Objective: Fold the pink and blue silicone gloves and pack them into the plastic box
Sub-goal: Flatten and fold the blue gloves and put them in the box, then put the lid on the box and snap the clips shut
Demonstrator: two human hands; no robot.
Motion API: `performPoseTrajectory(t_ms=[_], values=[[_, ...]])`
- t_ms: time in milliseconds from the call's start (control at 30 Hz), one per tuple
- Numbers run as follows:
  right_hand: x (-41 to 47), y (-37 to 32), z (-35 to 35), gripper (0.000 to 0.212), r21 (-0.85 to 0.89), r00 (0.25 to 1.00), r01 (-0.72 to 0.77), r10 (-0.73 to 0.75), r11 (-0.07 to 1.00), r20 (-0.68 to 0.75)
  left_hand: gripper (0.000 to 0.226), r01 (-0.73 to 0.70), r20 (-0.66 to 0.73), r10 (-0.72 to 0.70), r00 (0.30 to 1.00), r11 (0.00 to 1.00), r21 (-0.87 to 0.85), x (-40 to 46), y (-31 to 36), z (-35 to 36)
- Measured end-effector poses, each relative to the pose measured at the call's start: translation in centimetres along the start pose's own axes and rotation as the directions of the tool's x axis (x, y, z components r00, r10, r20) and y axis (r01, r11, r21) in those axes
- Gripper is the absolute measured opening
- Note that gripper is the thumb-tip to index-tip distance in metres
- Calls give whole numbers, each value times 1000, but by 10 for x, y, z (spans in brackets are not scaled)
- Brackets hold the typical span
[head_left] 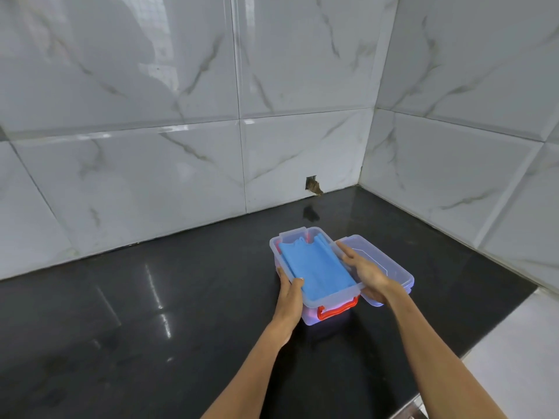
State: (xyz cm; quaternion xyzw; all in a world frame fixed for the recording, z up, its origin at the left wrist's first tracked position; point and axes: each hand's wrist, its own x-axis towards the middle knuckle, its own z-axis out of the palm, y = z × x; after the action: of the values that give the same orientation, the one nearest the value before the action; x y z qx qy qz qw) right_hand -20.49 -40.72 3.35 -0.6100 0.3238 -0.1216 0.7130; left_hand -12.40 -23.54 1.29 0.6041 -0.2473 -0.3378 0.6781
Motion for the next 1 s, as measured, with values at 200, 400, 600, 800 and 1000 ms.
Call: performPoseTrajectory(t_ms=[200,400,600,800,1000], values=[[-23,12,51,42,230,988,-61,27,971,149,48,-22,-38,21,999,999,-36,-29,4,-54],[-45,43,143,59,92,961,15,-40,996,273,45,6,-177,-23,984,996,-94,-93,7,-142],[-64,72,227,47,66,903,28,-53,997,427,50,7,-380,-87,921,978,-207,-164,9,-200],[-66,70,243,53,6,864,72,-66,997,499,46,-36,-422,-51,905,980,-196,-184,13,-206],[-70,65,240,59,-14,844,80,-61,997,534,58,-43,-444,-56,894,977,-208,-183,10,-207]])
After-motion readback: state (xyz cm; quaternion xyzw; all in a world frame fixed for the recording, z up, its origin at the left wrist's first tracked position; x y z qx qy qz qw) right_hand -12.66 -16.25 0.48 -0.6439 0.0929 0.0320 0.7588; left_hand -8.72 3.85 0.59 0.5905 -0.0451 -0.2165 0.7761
